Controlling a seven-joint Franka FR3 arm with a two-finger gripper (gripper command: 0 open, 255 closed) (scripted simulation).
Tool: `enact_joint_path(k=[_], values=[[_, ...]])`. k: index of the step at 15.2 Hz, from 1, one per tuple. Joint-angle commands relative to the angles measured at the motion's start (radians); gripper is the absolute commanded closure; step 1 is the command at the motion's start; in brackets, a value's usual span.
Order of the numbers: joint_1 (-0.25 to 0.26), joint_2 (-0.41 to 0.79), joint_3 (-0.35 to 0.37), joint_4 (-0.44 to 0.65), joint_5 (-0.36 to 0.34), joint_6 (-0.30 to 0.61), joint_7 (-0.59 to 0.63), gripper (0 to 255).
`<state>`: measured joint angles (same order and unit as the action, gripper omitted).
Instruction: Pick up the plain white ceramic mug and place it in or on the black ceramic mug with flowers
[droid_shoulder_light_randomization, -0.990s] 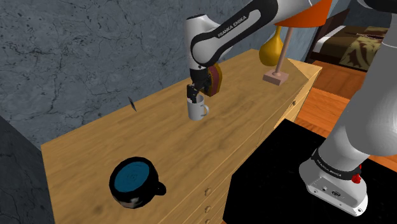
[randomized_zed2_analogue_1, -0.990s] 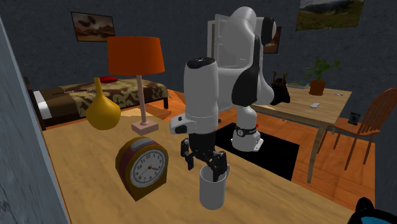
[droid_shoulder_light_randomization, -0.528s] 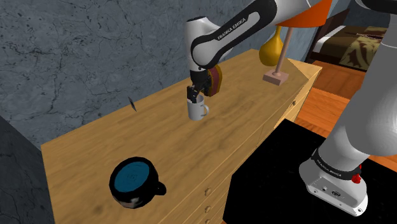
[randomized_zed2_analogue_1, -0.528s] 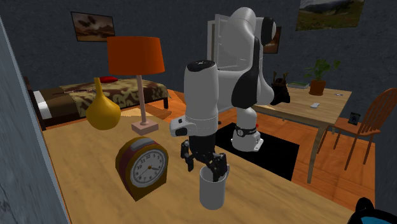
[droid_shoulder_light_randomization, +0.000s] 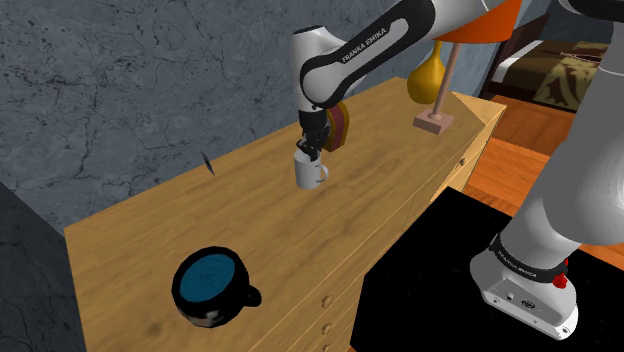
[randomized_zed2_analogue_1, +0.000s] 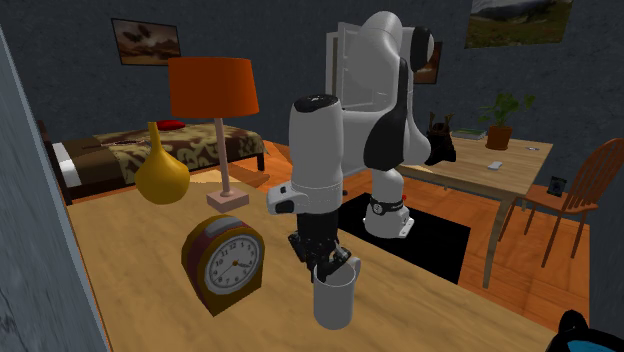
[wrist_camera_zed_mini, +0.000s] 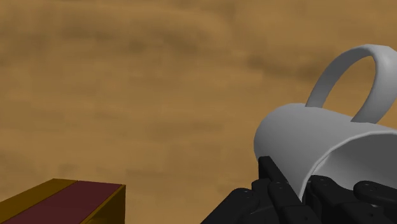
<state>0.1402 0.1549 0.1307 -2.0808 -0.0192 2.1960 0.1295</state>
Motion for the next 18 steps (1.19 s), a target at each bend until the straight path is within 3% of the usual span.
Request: enact_joint_path(k=[1,18], values=[[0.000,0.000,0.000,0.000,0.000,0.000,0.000,255],[-0.002,-0.085,0.002,0.103,0.014,-0.188,-0.009,255]])
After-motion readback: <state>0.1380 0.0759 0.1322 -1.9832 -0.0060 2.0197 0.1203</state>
